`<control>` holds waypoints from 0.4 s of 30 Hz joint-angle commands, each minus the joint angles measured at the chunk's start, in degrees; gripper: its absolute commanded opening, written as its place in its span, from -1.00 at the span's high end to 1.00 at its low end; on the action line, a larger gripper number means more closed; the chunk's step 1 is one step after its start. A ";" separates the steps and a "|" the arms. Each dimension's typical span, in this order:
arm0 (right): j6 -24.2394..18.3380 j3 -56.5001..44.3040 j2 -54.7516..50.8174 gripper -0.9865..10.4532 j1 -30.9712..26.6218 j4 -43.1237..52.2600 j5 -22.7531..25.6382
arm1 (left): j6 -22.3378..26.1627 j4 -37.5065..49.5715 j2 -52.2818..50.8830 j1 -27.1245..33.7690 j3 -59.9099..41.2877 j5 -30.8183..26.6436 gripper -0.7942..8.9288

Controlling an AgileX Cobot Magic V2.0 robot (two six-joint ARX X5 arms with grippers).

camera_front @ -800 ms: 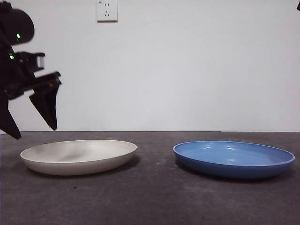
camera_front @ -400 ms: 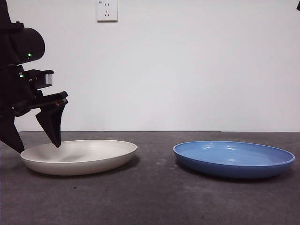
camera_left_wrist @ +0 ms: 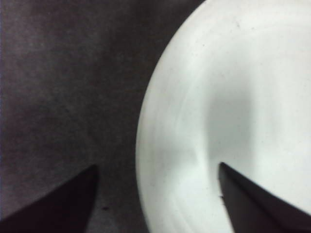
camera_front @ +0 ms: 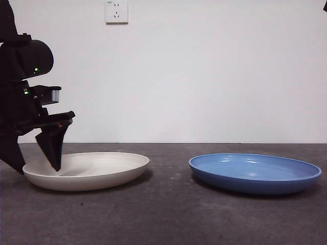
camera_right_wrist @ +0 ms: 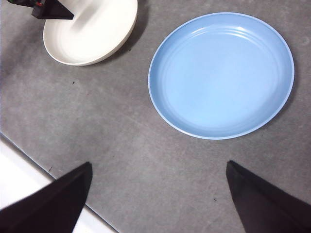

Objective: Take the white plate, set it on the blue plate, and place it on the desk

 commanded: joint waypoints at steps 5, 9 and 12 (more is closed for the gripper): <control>0.63 1.03 0.26 0.06 0.24 0.57 -0.07 | -0.79 0.11 0.98 -0.15 1.14 -0.17 0.59; 0.63 1.01 0.26 0.06 0.24 0.57 -0.07 | -1.64 0.22 0.92 -0.09 1.18 -0.17 0.82; 0.63 1.01 0.26 0.06 0.24 0.59 -0.07 | -1.64 0.20 0.72 0.07 1.25 -0.17 0.82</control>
